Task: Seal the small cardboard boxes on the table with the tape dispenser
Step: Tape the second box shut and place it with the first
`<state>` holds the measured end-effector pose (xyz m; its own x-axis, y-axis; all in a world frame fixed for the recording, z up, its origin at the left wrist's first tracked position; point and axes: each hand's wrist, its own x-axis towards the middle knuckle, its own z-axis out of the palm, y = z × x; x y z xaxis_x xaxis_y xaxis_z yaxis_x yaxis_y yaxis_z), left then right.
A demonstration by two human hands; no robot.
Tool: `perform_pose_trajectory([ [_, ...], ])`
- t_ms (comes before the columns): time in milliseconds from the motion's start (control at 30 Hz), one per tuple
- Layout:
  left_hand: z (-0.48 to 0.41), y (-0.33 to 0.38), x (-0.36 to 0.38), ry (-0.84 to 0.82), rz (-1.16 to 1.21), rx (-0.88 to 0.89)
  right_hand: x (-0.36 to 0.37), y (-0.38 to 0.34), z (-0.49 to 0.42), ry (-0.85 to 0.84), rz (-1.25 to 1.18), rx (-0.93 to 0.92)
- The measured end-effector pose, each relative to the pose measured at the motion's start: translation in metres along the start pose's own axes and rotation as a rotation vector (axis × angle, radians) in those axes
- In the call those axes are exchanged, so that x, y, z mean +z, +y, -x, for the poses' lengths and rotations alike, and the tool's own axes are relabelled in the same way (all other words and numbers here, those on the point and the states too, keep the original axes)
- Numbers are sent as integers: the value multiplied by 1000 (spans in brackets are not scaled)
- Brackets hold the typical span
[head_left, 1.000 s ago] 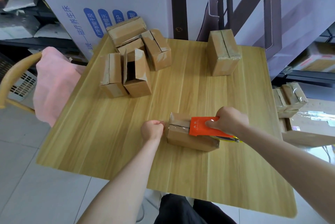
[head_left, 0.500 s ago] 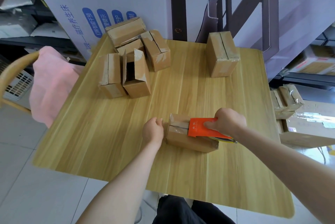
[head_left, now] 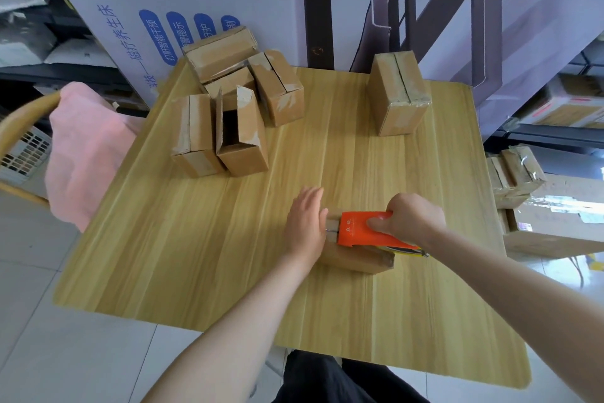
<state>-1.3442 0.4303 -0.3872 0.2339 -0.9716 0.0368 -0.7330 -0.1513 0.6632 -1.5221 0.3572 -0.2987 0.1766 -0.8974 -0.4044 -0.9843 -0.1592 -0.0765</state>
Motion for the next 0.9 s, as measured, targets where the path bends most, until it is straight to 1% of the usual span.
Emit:
perform_pose_trajectory([
  [33,-8,6,0,-40,-12,64,0,0,0,2,4,-2],
  [100,-24,15,3,-162,-63,112,-1,1,0,9,9,-1],
  [167,-29,14,7,-220,-227,168,-1,3,-1,3,-4,8],
  [233,-24,9,7,-198,-312,203,1,4,-1,-7,-16,2],
  [333,-25,5,11,-163,-336,213,3,10,-5,-29,-35,-21],
  [433,-27,6,13,-188,-422,208,2,18,-8,-70,-72,-63],
  [600,-26,7,13,-238,-468,158,4,37,-4,-105,-127,-152],
  [733,-27,7,18,-250,-540,116,10,75,2,-133,-201,-158],
  [900,-26,5,21,-231,-535,110,17,145,7,-110,-245,-112],
])
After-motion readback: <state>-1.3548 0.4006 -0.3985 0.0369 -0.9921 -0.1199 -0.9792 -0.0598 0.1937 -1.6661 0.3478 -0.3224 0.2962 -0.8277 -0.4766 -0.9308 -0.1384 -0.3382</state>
